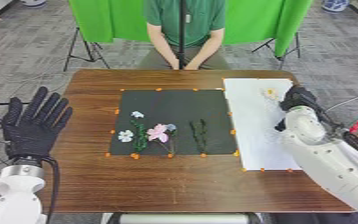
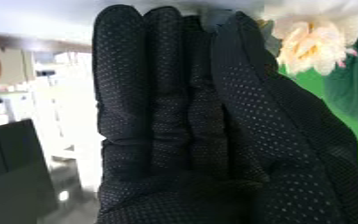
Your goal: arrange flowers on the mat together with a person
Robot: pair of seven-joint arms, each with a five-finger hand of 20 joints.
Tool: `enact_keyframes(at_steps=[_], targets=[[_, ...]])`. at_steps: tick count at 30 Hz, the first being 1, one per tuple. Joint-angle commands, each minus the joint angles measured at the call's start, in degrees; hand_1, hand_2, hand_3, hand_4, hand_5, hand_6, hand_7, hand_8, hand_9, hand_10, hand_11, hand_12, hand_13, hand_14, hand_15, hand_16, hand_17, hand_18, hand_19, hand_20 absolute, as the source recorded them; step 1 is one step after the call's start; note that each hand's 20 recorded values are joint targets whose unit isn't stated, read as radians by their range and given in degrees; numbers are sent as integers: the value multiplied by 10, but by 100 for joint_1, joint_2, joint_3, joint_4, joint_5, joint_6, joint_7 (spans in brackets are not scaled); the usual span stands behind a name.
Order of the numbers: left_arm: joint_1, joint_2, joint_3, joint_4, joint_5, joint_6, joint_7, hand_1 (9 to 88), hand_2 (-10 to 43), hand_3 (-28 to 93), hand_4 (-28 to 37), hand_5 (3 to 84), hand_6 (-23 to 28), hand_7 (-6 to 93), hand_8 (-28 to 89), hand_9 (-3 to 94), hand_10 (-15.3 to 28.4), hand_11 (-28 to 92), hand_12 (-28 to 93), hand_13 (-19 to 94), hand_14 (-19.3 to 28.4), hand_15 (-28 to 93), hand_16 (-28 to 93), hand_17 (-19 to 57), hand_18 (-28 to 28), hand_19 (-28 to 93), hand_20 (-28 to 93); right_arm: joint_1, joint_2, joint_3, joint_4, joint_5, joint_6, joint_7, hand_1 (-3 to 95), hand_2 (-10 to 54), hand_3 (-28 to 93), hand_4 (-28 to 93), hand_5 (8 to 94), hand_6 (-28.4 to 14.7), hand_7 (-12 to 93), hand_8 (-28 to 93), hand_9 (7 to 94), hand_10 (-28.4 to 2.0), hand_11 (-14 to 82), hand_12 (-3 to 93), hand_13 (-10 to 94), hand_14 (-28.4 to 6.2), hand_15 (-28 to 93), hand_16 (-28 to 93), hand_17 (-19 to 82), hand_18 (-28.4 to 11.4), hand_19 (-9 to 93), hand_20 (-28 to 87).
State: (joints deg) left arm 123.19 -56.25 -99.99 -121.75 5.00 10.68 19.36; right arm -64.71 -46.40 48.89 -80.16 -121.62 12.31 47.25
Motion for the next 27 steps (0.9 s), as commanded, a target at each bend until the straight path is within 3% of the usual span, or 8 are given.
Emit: enact_keyframes(at_steps=[1, 7, 9, 10, 13, 17, 21, 27], targets=[[179, -85, -43, 6, -9, 38, 1, 246, 128, 660, -283, 388, 74, 107, -86, 350, 153, 159, 97, 230, 140, 214, -61, -44, 128, 265, 117, -694, -63, 336, -1383, -1333, 1007, 35, 631, -93, 638, -283, 699, 9, 396, 12, 828, -90, 104, 419, 724, -36, 321, 383, 498, -109, 689, 120], [262, -90, -82, -25, -10, 42, 60, 246, 128, 660, -283, 388, 75, 106, -86, 350, 152, 159, 97, 231, 140, 213, -61, -44, 128, 265, 117, -195, 109, -390, -2094, -1142, 1010, -674, 628, -95, 643, -283, 700, 6, 388, 22, 827, -93, 103, 420, 723, -36, 322, 385, 498, -107, 696, 114], [239, -87, -68, -33, -15, 116, 61, 247, 128, 660, -283, 383, 73, 104, -86, 350, 152, 158, 97, 230, 140, 214, -60, -43, 128, 264, 117, 56, 136, -757, -2169, -1058, 1021, -819, 627, -95, 644, -283, 699, 7, 388, 23, 826, -91, 102, 420, 720, -36, 321, 384, 495, -108, 696, 113], [258, -92, -70, -31, -23, 91, 70, 246, 128, 660, -283, 380, 72, 104, -86, 349, 152, 158, 97, 230, 140, 214, -60, -43, 128, 264, 117, 245, 154, -1048, -2152, -1060, 1066, -785, 627, -95, 645, -283, 699, 7, 388, 23, 826, -91, 101, 418, 720, -36, 320, 383, 494, -108, 696, 112], [213, -91, 25, -28, -73, 204, 59, 249, 128, 659, -283, 370, 69, 106, -86, 347, 152, 157, 97, 230, 141, 214, -60, -44, 129, 265, 117, 546, 140, -1652, -1970, -1193, 1019, -874, 625, -95, 647, -283, 698, 7, 390, 27, 826, -91, 102, 419, 720, -37, 321, 383, 493, -111, 699, 112], [72, -97, 160, 28, -73, 109, -7, 248, 128, 660, -283, 368, 70, 109, -87, 348, 152, 159, 98, 231, 141, 214, -61, -44, 129, 265, 117, 645, 163, -2037, -1921, -1133, 922, -863, 624, -95, 650, -283, 699, 5, 388, 28, 827, -92, 104, 419, 722, -37, 323, 382, 491, -115, 706, 113], [123, -53, 135, -22, -134, 287, 64, 249, 128, 659, -283, 362, 67, 110, -88, 348, 152, 161, 98, 231, 141, 216, -60, -44, 129, 267, 117, 896, 245, -2554, -1929, -846, 920, -1021, 624, -95, 649, -283, 700, 4, 387, 30, 828, -93, 104, 418, 722, -38, 326, 380, 491, -117, 711, 113], [137, -29, 134, 2, -168, 262, 61, 251, 129, 657, -283, 343, 63, 122, -93, 346, 151, 161, 97, 233, 143, 222, -60, -45, 130, 269, 116, 1193, 232, -3193, -1833, -752, 900, -1115, 623, -95, 652, -283, 700, 3, 386, 34, 826, -94, 104, 420, 718, -39, 328, 379, 486, -118, 719, 114]])
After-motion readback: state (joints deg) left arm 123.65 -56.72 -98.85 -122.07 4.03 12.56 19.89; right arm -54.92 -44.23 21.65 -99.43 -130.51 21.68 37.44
